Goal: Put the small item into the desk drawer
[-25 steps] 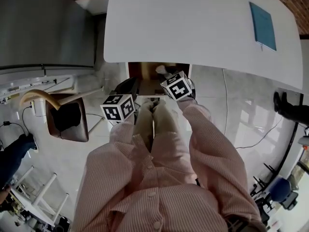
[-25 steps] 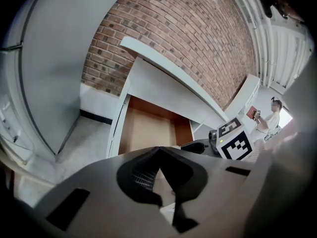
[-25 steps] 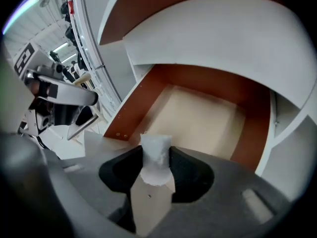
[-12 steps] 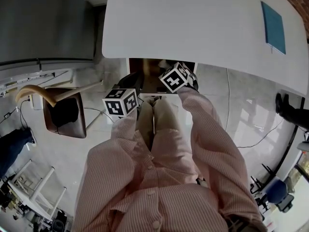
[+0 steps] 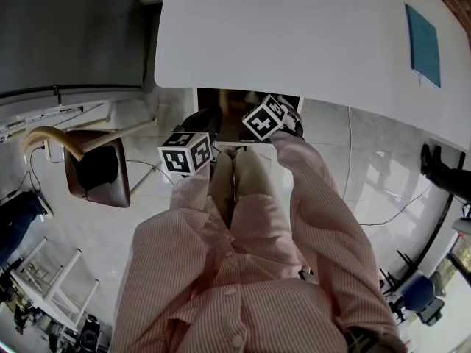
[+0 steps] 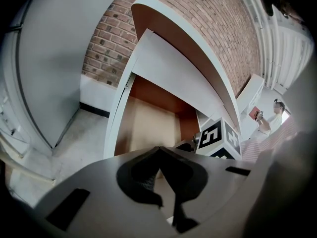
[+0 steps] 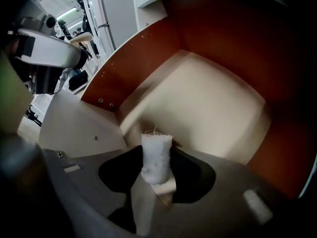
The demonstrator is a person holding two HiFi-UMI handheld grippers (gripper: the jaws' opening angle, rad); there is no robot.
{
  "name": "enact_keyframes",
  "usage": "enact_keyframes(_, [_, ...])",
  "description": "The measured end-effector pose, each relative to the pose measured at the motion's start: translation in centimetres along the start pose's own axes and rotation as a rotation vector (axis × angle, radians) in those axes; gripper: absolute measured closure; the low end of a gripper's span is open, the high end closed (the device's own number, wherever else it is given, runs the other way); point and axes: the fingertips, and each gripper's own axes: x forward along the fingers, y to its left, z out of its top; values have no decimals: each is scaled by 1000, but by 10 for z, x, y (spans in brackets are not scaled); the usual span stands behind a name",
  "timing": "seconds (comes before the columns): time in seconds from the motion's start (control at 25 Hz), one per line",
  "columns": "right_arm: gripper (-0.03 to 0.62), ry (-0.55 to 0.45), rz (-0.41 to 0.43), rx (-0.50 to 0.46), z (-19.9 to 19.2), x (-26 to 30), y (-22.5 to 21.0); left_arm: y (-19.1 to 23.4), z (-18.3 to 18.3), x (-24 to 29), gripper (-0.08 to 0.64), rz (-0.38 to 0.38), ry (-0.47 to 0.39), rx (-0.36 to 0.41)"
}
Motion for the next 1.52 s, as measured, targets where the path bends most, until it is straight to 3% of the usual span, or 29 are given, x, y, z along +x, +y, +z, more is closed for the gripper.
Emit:
enact_keyframes(0.68, [409,-7,40,26,1,-22,13,-13,5,-19,561,6,11,-18])
enact_keyframes(0.8, [430,-11,37,30,1,-35,17,-19,7,-26,561,4,19,-17])
enact_keyframes(1.12, [573,-57,-9,55,5,-74,16,-39,17,-46,561,-15,22,9])
enact_keyframes(1.52, [584,-225,-11,164,28,-140,29,-67,39,-79,561,-57,-6,68])
